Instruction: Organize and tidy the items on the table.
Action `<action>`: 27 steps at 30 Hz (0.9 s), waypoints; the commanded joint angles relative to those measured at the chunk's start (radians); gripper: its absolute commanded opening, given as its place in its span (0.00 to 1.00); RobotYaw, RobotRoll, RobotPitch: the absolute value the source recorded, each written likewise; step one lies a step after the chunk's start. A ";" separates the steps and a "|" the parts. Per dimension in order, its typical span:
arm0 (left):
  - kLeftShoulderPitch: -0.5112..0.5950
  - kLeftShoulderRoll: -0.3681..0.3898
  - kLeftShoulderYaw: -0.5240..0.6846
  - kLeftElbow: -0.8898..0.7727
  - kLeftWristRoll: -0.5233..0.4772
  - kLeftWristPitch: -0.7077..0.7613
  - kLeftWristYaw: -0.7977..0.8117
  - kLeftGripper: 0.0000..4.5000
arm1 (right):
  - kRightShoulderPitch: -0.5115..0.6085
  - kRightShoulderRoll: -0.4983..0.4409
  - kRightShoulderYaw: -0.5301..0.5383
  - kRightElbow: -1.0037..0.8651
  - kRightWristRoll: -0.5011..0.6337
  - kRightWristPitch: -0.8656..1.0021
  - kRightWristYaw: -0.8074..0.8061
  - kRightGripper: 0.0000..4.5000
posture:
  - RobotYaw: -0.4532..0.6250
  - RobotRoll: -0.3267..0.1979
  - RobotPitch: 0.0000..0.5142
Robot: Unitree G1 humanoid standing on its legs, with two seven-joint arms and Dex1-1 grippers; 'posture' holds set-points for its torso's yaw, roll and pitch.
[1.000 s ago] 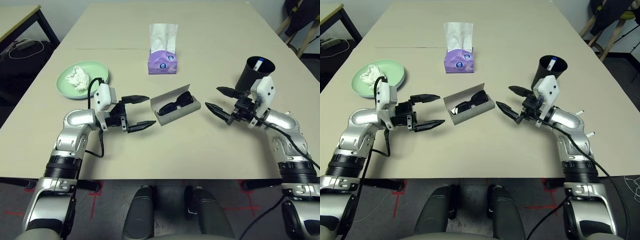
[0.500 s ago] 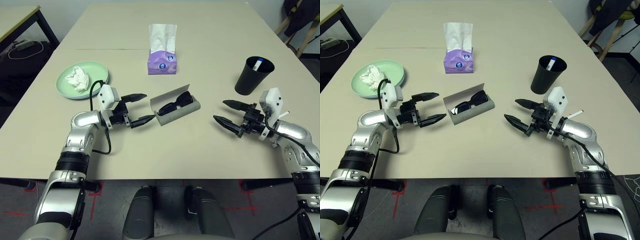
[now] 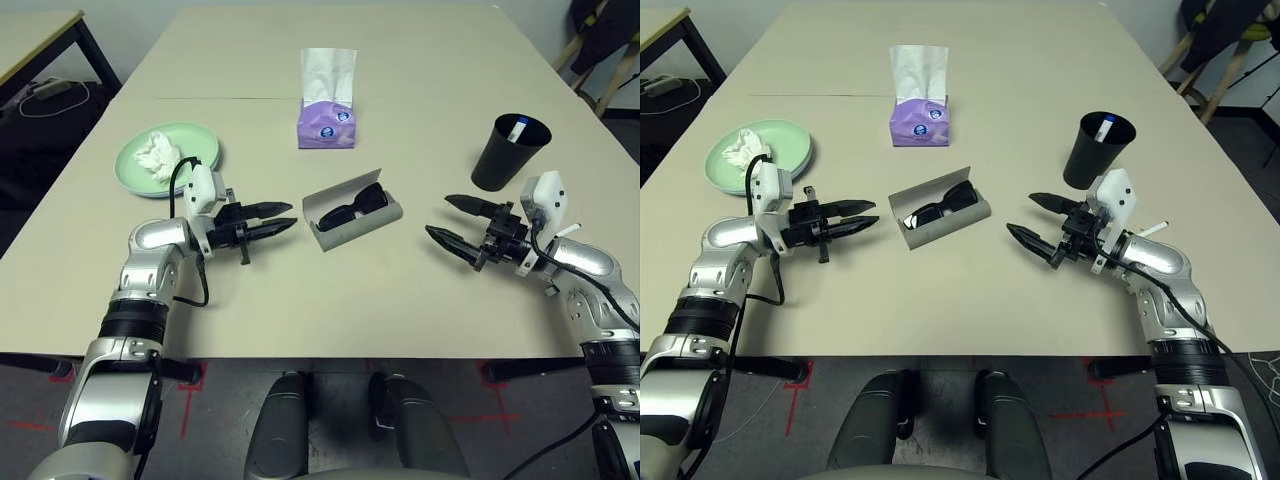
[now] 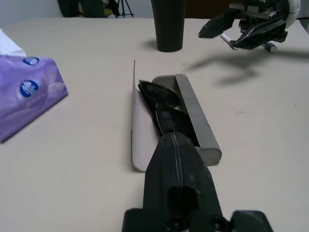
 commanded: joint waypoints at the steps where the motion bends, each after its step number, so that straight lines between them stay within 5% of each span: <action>1: -0.033 -0.008 -0.005 0.060 0.018 -0.053 -0.038 0.01 | 0.009 -0.005 0.010 -0.041 0.021 0.024 0.001 1.00 | 0.47 0.62 0.31; 9: -0.098 -0.029 -0.009 0.169 0.040 -0.115 -0.081 0.01 | 0.035 -0.020 0.008 -0.131 0.073 0.100 0.007 1.00 | 0.46 0.62 0.31; 27: -0.241 -0.090 0.042 0.309 0.138 0.033 0.388 0.01 | 0.028 -0.016 0.024 -0.208 0.079 0.160 -0.037 1.00 | 0.45 0.62 0.31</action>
